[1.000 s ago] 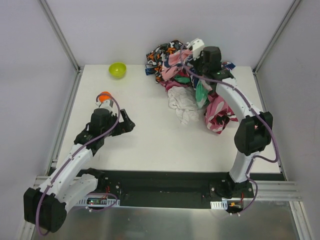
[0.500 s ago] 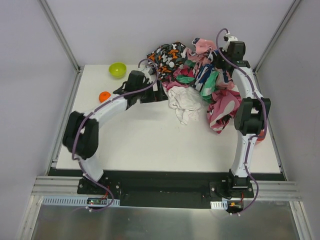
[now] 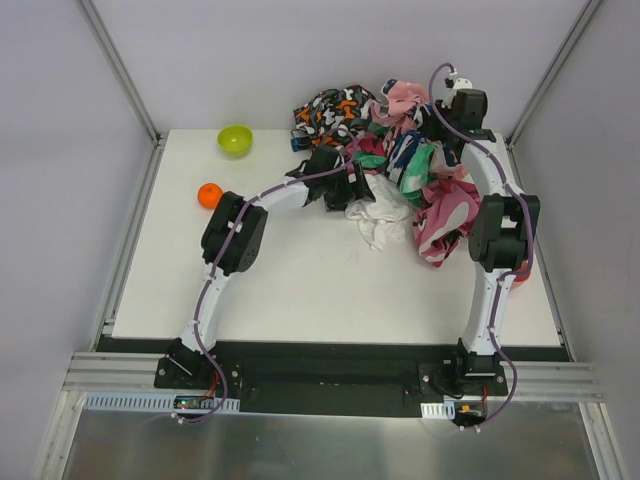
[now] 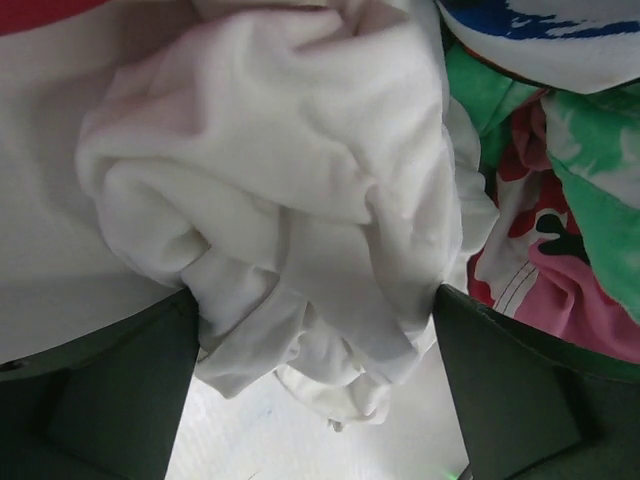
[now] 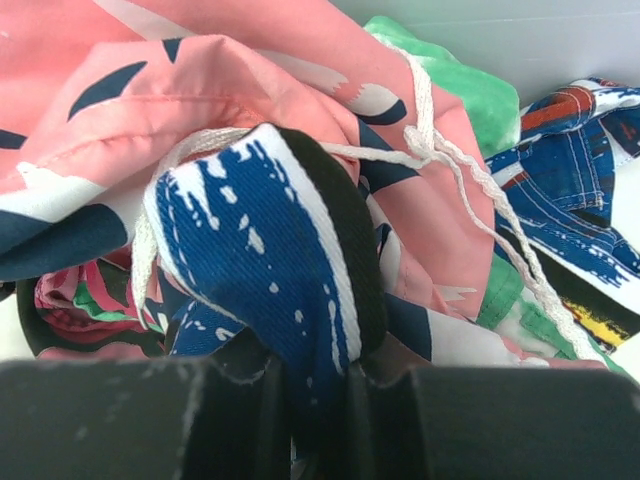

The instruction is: Pick out a specific cloth from the pile

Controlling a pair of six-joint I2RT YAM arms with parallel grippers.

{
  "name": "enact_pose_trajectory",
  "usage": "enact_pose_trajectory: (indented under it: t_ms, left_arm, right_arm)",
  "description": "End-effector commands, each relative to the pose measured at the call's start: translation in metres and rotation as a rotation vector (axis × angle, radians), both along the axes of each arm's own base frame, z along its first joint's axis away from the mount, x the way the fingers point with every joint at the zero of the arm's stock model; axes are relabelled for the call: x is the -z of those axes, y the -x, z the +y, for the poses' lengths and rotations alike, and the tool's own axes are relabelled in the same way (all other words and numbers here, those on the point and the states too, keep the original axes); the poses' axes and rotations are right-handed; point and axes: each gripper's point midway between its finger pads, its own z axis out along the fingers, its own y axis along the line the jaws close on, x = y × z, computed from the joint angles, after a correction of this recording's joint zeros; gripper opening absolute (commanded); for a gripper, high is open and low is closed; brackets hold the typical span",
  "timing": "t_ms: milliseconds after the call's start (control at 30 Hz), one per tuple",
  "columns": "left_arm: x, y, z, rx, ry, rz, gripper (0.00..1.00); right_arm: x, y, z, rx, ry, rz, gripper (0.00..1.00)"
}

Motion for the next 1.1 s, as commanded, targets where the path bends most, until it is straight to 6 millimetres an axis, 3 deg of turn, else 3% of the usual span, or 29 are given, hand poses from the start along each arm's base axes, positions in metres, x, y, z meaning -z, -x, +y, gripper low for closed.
enact_pose_trajectory:
  t_ms: [0,67,100,233,267,400,500,633,733,900,1067]
  left_arm:
    - [0.001,-0.002,-0.03,-0.038,0.008,0.017,0.88]
    - [-0.001,-0.002,-0.041,-0.021,0.032,0.029,0.77]
    - [-0.004,-0.001,-0.045,-0.006,0.051,0.039,0.66]
    - [-0.04,0.003,-0.039,0.006,0.056,-0.029,0.04]
    - [-0.043,0.007,-0.031,-0.004,0.028,-0.048,0.0]
    - [-0.095,0.035,0.006,-0.01,-0.024,-0.177,0.0]
    - [-0.121,0.062,0.044,-0.055,-0.08,-0.257,0.0]
    - [-0.145,0.114,0.097,-0.08,-0.122,-0.353,0.0]
    - [-0.143,0.15,0.128,-0.096,-0.133,-0.375,0.0]
    - [-0.128,0.201,0.164,-0.098,-0.143,-0.367,0.0]
    - [-0.105,0.227,0.192,-0.143,-0.18,-0.347,0.0]
  right_arm:
    - [0.058,0.021,0.003,-0.004,0.006,0.154,0.08]
    - [0.059,0.023,0.007,-0.015,-0.014,0.157,0.08]
    - [0.06,0.025,0.008,-0.021,-0.019,0.159,0.08]
    - [0.06,0.031,0.01,-0.03,-0.015,0.164,0.11]
    - [0.059,0.033,0.011,-0.039,-0.003,0.163,0.12]
    - [0.06,0.043,0.018,-0.09,0.101,0.167,0.26]
    - [0.057,0.05,0.021,-0.119,0.216,0.183,0.42]
    - [0.048,0.059,0.03,-0.158,0.289,0.18,0.52]
    - [0.04,0.068,0.041,-0.201,0.311,0.174,0.61]
    - [0.013,0.086,0.063,-0.266,0.296,0.148,0.65]
    - [-0.006,0.111,0.085,-0.349,0.276,0.132,0.7]
